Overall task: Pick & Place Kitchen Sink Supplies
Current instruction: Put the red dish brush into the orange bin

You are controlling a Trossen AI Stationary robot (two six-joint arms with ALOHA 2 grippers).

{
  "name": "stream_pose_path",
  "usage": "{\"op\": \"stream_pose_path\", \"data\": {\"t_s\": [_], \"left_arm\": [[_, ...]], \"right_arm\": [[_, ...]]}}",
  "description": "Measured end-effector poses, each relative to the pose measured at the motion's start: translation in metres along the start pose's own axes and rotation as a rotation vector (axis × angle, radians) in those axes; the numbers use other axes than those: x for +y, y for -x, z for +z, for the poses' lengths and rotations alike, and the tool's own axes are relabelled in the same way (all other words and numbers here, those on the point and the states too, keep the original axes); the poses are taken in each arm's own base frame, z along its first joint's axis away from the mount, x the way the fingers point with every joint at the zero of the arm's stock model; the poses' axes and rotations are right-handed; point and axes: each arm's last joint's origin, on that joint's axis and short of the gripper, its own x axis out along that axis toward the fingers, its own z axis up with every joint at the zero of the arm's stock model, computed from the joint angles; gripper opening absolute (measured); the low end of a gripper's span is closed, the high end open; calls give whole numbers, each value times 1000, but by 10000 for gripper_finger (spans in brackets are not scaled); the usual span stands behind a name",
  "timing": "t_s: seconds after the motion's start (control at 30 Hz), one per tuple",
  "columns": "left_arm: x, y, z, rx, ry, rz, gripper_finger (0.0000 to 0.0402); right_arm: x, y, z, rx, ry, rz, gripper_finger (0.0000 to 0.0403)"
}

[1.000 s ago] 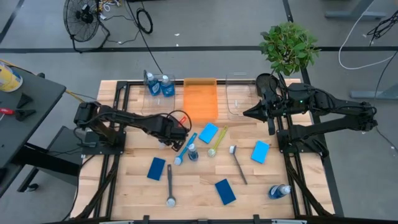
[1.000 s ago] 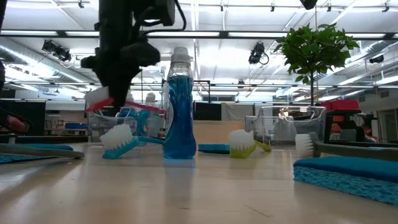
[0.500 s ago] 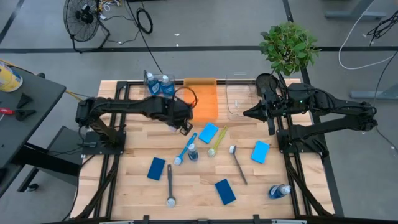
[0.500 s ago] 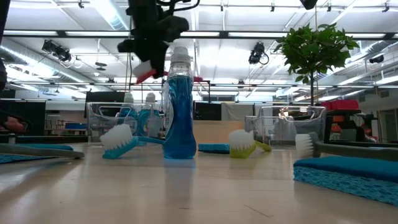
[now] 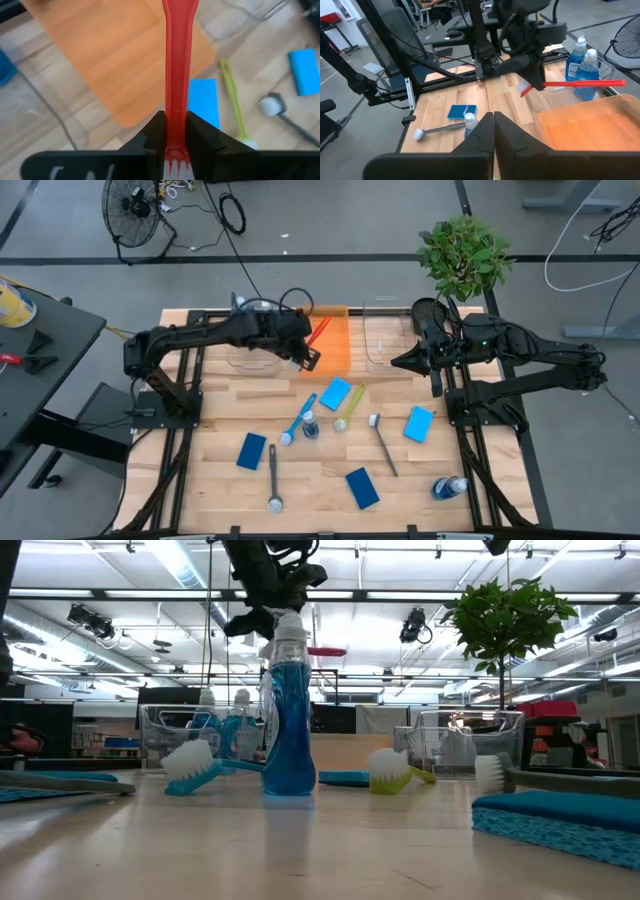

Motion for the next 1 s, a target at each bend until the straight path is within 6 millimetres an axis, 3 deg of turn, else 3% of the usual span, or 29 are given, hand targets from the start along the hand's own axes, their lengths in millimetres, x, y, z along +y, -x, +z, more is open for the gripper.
{"op": "stream_pose_path", "data": {"t_s": [0.67, 1.0], "left_arm": [[17, -1, 38, -167, 67, -131, 58], [26, -30, 45, -127, 107, -116, 58]], "right_arm": [[-1, 0, 0, -8, 0, -33, 6], [-1, 0, 0, -8, 0, -33, 6]]}}
